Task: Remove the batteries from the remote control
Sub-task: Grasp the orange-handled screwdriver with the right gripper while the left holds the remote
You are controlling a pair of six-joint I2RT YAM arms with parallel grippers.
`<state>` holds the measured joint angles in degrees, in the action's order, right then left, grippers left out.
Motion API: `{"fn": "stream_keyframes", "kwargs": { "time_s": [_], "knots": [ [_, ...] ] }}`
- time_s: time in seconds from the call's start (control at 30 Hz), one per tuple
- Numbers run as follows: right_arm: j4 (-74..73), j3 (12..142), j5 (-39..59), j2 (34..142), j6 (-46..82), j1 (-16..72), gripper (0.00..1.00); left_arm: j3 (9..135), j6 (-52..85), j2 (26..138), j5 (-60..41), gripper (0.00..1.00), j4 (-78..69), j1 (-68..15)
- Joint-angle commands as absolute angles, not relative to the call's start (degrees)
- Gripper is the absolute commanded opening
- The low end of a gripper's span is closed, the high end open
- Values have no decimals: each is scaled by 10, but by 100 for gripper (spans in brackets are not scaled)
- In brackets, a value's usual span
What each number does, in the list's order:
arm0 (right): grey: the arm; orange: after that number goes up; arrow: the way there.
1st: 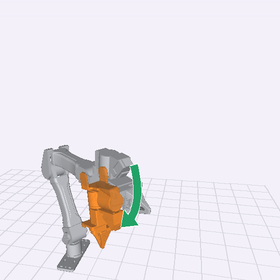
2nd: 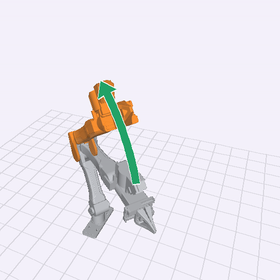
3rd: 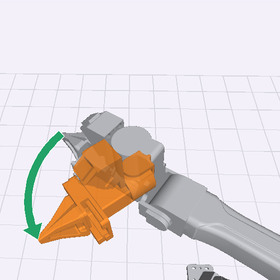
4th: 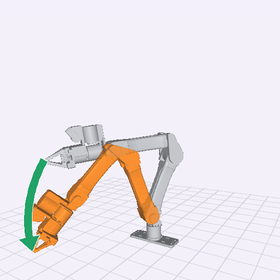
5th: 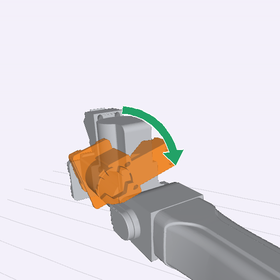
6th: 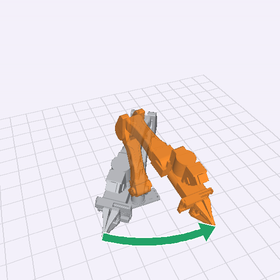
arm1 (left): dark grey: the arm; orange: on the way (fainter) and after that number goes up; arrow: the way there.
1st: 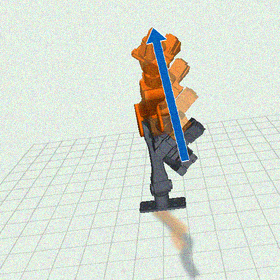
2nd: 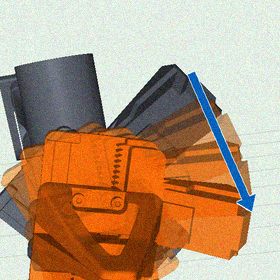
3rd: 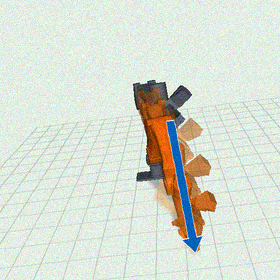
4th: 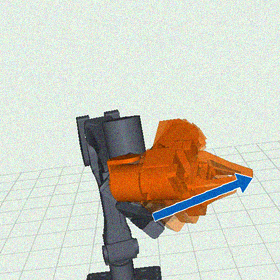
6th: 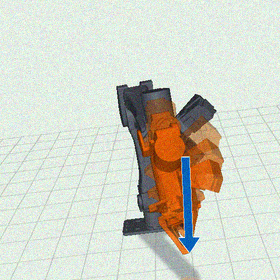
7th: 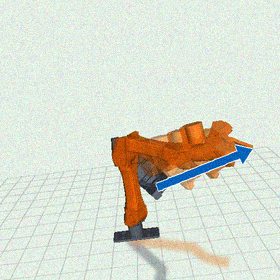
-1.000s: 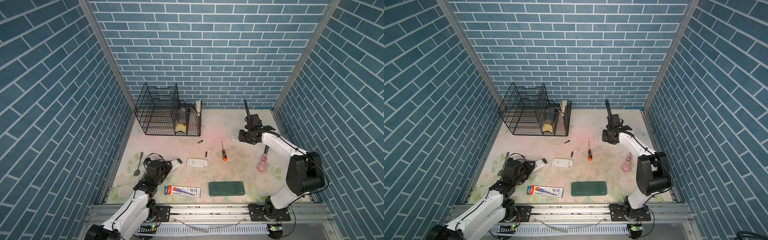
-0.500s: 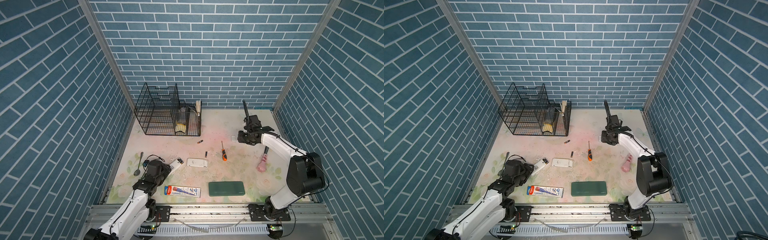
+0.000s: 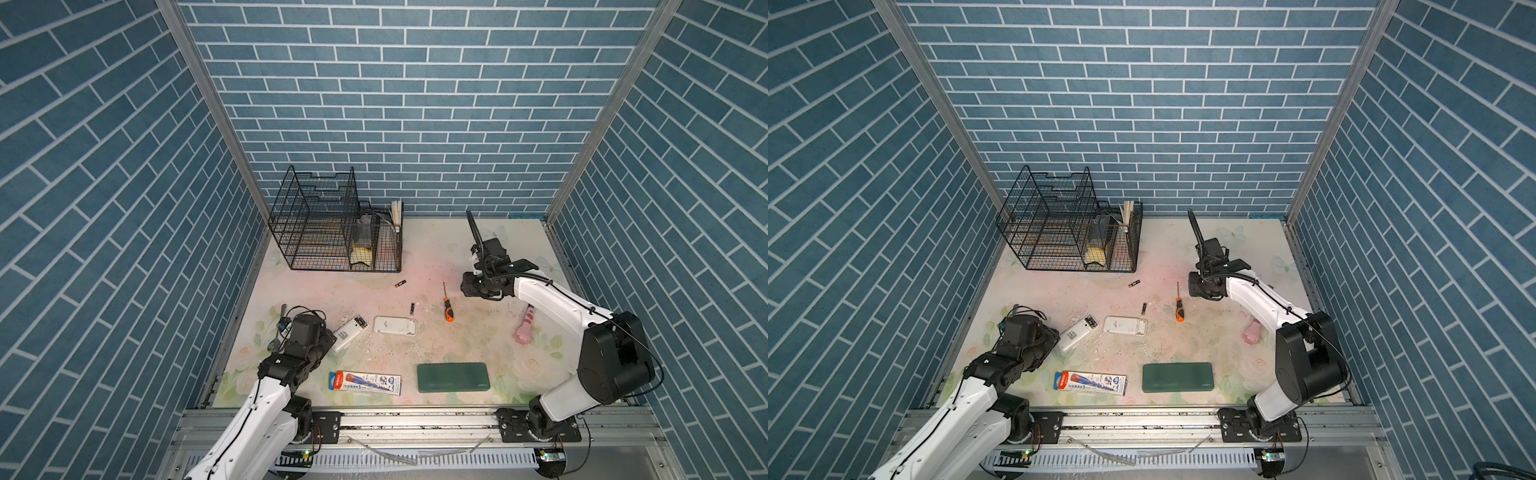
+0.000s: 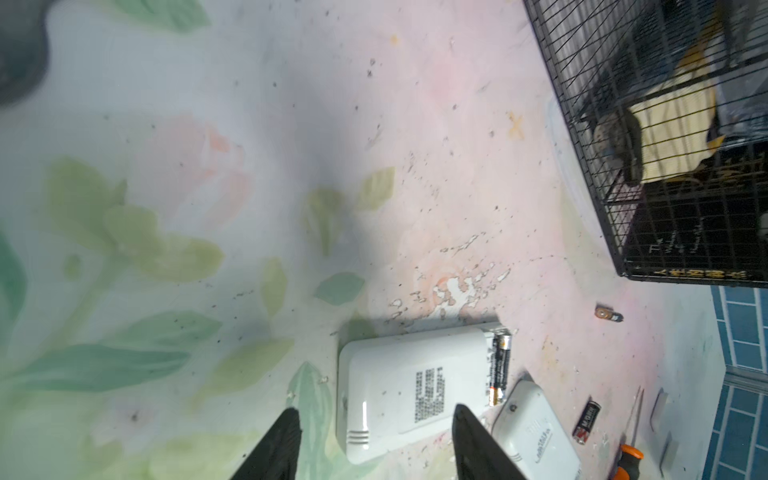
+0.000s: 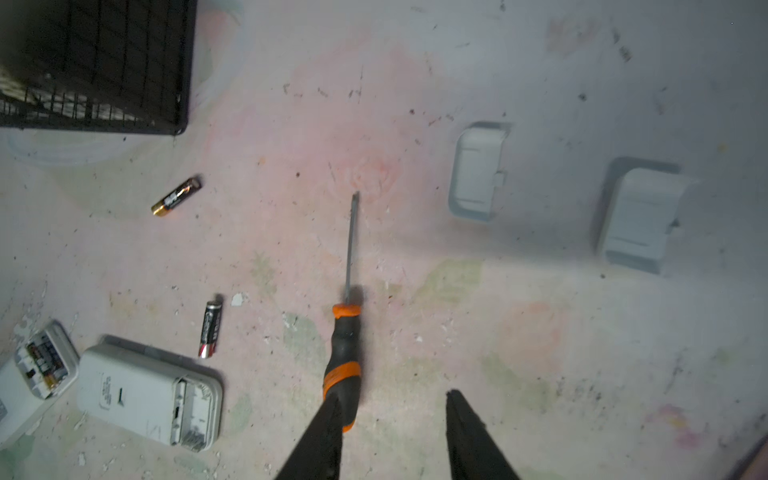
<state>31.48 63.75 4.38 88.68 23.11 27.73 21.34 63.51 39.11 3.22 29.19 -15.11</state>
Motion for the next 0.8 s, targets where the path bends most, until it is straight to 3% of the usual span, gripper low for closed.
{"fn": "stream_keyframes", "kwargs": {
  "time_s": [0.0, 0.63, 0.77],
  "knots": [
    [317, 599, 79, 880, 276, 307, 44, 252, 600, 400, 52, 60, 345, -149],
    [269, 599, 83, 995, 316, 336, 45, 296, 579, 417, 17, 58, 301, -149],
    [270, 606, 78, 1012, 312, 336, 38, 295, 579, 421, 16, 58, 296, -149]
  ]
}}
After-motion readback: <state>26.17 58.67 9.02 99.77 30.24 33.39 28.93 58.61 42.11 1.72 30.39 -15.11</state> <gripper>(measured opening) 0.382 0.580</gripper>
